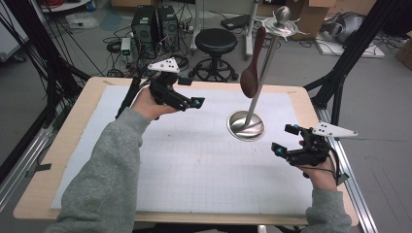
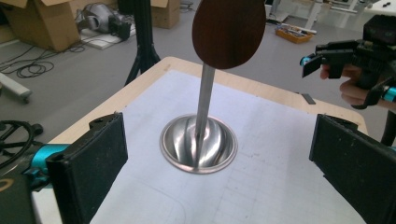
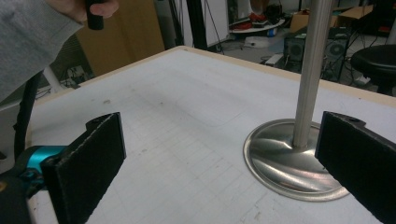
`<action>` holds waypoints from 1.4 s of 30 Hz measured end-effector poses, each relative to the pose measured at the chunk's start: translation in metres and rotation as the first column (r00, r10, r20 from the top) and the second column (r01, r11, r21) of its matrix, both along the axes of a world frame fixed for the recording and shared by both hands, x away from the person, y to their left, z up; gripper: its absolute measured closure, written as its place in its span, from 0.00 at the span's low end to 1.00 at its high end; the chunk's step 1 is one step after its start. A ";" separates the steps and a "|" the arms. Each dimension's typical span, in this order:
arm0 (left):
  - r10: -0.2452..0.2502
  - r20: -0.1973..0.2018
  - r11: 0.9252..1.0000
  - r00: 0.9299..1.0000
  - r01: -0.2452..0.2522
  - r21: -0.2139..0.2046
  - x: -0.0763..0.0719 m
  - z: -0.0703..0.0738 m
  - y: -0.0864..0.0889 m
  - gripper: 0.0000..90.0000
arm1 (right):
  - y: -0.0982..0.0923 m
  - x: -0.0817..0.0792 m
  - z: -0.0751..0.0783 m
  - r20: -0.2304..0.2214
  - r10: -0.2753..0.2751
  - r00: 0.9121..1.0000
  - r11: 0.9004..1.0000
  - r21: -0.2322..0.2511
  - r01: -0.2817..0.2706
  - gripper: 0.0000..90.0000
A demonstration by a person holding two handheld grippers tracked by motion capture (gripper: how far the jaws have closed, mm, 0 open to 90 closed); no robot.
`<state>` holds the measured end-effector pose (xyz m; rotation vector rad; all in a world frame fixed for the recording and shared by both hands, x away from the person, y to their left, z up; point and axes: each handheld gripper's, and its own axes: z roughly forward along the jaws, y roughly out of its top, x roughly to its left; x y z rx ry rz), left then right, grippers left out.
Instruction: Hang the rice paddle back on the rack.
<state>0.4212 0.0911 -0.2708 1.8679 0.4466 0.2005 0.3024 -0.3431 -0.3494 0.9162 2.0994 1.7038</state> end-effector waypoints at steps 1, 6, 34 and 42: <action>-0.001 0.000 1.000 1.000 0.001 0.000 -0.001 -0.002 0.004 0.05 | 0.000 0.000 0.000 -0.003 -0.001 1.000 1.000 0.002 0.001 0.01; 0.017 0.000 1.000 1.000 -0.017 -0.007 -0.010 -0.010 0.021 0.05 | 0.002 0.002 -0.001 -0.005 0.000 1.000 1.000 -0.003 0.000 0.01; 0.152 -0.017 0.987 0.988 -0.153 -0.048 -0.049 -0.056 0.119 0.05 | 0.015 0.002 -0.001 -0.009 0.004 1.000 0.999 -0.048 -0.005 0.00; 0.213 -0.026 0.975 0.977 -0.214 -0.050 -0.062 -0.069 0.150 0.05 | 0.016 0.003 -0.001 -0.014 0.002 1.000 0.999 -0.051 -0.002 0.01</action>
